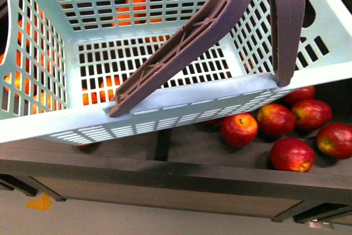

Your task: Pick mango and avocado into basket

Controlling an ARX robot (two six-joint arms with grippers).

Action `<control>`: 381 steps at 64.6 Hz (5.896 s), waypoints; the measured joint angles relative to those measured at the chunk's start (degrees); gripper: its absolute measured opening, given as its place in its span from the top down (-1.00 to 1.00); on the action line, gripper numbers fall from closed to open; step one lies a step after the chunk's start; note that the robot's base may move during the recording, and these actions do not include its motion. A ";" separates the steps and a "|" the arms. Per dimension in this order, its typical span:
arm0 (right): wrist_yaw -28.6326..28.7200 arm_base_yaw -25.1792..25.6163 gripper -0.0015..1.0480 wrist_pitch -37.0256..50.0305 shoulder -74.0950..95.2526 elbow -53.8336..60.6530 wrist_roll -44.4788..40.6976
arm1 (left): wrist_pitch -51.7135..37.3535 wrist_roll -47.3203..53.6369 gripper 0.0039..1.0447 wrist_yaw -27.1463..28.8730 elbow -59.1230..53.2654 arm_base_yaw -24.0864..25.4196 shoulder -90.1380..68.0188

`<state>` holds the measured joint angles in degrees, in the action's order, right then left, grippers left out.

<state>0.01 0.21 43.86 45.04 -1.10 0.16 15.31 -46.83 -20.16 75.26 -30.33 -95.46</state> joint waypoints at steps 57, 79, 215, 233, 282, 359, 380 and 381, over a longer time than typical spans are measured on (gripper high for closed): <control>-0.02 -0.09 -0.83 -0.07 0.13 0.00 0.00 | 0.02 -0.13 0.75 0.26 0.00 0.00 0.00; -0.02 -0.11 -0.83 -0.04 0.09 0.00 0.00 | 0.02 0.09 0.75 0.42 0.00 0.02 0.00; 15.89 32.98 -0.83 -14.12 45.11 -20.48 -13.05 | 0.02 0.31 0.75 0.90 0.00 0.15 0.00; 17.31 29.88 -0.83 -19.80 65.02 -31.58 -28.57 | 0.02 0.22 0.75 -0.44 0.00 0.09 0.00; 13.75 20.87 -0.83 -22.47 91.10 -50.62 -31.47 | 0.02 0.22 0.75 0.00 0.00 0.09 0.00; 10.03 15.61 -0.83 -25.66 103.69 -65.40 -27.56 | 0.02 0.22 0.75 0.20 0.00 0.09 0.00; 8.96 14.43 -0.83 -25.81 105.46 -67.69 -26.29 | 0.02 0.22 0.75 0.22 0.00 0.09 0.00; 8.94 14.43 -0.83 -25.86 105.48 -67.73 -26.29 | 0.02 0.22 0.75 0.22 0.00 0.09 0.00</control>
<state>8.95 14.63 18.00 150.52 -68.84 -26.13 15.33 -46.61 -19.94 75.26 -30.24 -95.46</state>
